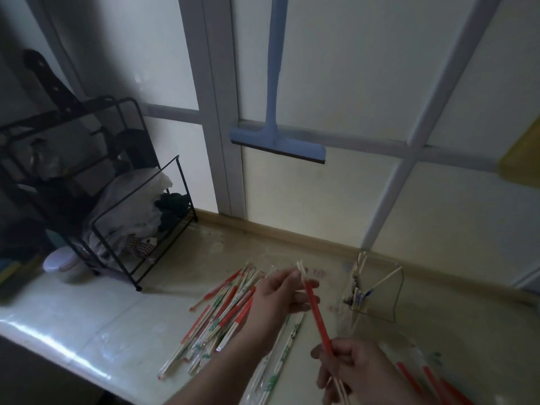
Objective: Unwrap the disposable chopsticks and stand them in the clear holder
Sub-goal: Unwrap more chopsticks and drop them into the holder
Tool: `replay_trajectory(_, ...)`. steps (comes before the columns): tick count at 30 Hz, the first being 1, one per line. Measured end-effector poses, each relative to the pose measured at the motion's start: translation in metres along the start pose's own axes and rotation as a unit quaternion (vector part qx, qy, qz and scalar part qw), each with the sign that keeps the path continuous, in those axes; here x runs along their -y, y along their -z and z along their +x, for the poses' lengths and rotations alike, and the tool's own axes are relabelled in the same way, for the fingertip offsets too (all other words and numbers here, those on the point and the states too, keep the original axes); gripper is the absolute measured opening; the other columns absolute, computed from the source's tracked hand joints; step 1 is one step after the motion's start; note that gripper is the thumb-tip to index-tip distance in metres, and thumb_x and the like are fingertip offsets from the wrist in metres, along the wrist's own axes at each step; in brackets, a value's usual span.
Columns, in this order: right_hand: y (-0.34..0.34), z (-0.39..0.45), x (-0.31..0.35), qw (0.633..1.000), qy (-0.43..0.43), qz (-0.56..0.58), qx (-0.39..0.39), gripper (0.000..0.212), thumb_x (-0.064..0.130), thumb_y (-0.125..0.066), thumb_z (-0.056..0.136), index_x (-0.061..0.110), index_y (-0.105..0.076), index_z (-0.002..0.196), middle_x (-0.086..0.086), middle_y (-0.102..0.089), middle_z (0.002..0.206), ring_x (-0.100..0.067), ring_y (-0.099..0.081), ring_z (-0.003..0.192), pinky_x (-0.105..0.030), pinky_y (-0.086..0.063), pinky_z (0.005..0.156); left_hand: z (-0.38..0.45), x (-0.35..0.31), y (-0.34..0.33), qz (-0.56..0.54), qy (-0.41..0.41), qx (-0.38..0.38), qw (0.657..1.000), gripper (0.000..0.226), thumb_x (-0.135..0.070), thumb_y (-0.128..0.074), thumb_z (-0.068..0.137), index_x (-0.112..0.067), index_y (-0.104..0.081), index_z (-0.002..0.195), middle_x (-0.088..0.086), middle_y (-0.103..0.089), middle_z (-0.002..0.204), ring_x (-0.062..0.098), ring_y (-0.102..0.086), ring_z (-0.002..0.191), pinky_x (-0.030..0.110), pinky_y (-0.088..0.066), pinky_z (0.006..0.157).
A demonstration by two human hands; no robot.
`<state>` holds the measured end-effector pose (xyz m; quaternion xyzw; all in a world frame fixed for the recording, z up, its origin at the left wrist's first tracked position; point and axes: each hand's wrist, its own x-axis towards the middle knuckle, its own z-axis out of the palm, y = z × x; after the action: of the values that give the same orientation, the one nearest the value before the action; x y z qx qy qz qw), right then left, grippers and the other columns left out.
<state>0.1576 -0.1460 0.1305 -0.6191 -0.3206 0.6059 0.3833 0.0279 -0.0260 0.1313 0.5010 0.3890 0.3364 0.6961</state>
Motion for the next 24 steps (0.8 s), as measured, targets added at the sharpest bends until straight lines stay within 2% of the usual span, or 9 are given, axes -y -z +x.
replay_trajectory(2,0.005,-0.006,0.006,1.000,0.012,0.007,-0.009,0.024,0.020,-0.069,0.077,-0.002,-0.070,0.085,-0.023,-0.067,0.069,-0.030,-0.063,0.052,-0.030,-0.047,0.049,0.009,-0.019,-0.011,-0.013,-0.006,0.008,1.000,0.021,-0.018,-0.054,0.098,-0.003,-0.067,0.105,0.013,-0.075,0.094,0.025,-0.072,0.078,0.032,-0.058,0.070)
replay_trajectory(4,0.009,-0.012,0.011,0.999,0.025,0.023,-0.034,0.024,0.021,-0.070,0.074,-0.001,-0.071,0.085,-0.024,-0.067,0.069,-0.031,-0.062,0.051,-0.030,-0.046,0.048,0.013,-0.030,-0.019,-0.034,-0.001,0.008,0.999,0.017,-0.012,-0.055,0.097,-0.002,-0.068,0.099,0.015,-0.075,0.091,0.023,-0.072,0.076,0.030,-0.058,0.068)
replay_trajectory(6,0.015,-0.018,0.010,0.996,0.036,0.044,-0.070,0.027,0.022,-0.070,0.070,-0.001,-0.071,0.084,-0.025,-0.066,0.067,-0.034,-0.063,0.052,-0.032,-0.046,0.048,0.017,-0.036,-0.025,-0.046,0.004,-0.002,0.999,0.016,-0.013,-0.057,0.097,-0.002,-0.069,0.099,0.016,-0.075,0.091,0.024,-0.073,0.079,0.031,-0.059,0.071)
replay_trajectory(10,0.026,-0.025,0.001,0.990,0.057,0.029,-0.123,0.015,0.009,-0.062,0.089,-0.004,-0.068,0.088,-0.022,-0.066,0.063,-0.036,-0.065,0.054,-0.034,-0.050,0.052,0.021,-0.039,-0.038,-0.088,0.006,-0.016,0.996,0.015,-0.011,-0.058,0.096,-0.001,-0.069,0.097,0.015,-0.075,0.089,0.024,-0.074,0.079,0.031,-0.060,0.070)
replay_trajectory(13,0.032,-0.025,-0.003,0.985,0.069,0.027,-0.156,0.015,0.003,-0.059,0.091,-0.004,-0.069,0.084,-0.022,-0.065,0.060,-0.034,-0.064,0.049,-0.033,-0.051,0.048,0.020,-0.036,-0.050,-0.093,0.011,-0.017,0.995,0.013,-0.009,-0.059,0.095,-0.001,-0.070,0.095,0.014,-0.076,0.087,0.025,-0.074,0.079,0.031,-0.060,0.070)
replay_trajectory(16,0.031,-0.026,0.000,0.983,0.082,0.037,-0.161,0.016,0.002,-0.058,0.091,-0.004,-0.069,0.082,-0.023,-0.064,0.060,-0.034,-0.063,0.047,-0.032,-0.052,0.045,0.013,-0.028,-0.059,-0.083,0.018,-0.012,0.996,0.014,-0.009,-0.059,0.095,0.000,-0.070,0.095,0.014,-0.076,0.086,0.023,-0.074,0.079,0.028,-0.059,0.065)
replay_trajectory(19,0.031,-0.025,-0.001,0.981,0.092,0.043,-0.165,0.017,0.000,-0.056,0.092,-0.005,-0.069,0.083,-0.022,-0.063,0.058,-0.032,-0.061,0.045,-0.030,-0.050,0.044,0.001,-0.016,-0.068,-0.079,0.031,0.025,0.996,0.017,-0.010,-0.055,0.098,-0.003,-0.069,0.092,0.016,-0.074,0.082,0.023,-0.073,0.074,0.029,-0.057,0.064)
replay_trajectory(22,0.030,-0.025,-0.005,0.983,0.095,0.007,-0.156,0.016,0.006,-0.059,0.092,0.000,-0.071,0.085,-0.018,-0.069,0.064,-0.032,-0.067,0.054,-0.030,-0.049,0.051,-0.005,-0.010,-0.073,-0.072,0.028,0.051,0.996,0.019,-0.012,-0.050,0.101,-0.003,-0.066,0.095,0.013,-0.071,0.076,0.022,-0.070,0.069,0.031,-0.057,0.065)
replay_trajectory(24,0.035,-0.024,-0.005,0.971,0.127,-0.041,-0.199,0.016,0.024,-0.065,0.091,0.016,-0.077,0.084,-0.009,-0.074,0.070,-0.022,-0.070,0.064,-0.026,-0.050,0.054,-0.005,-0.008,-0.071,-0.034,0.008,0.071,0.997,0.021,-0.013,-0.051,0.101,-0.001,-0.067,0.093,0.012,-0.070,0.075,0.023,-0.068,0.068,0.030,-0.057,0.064)
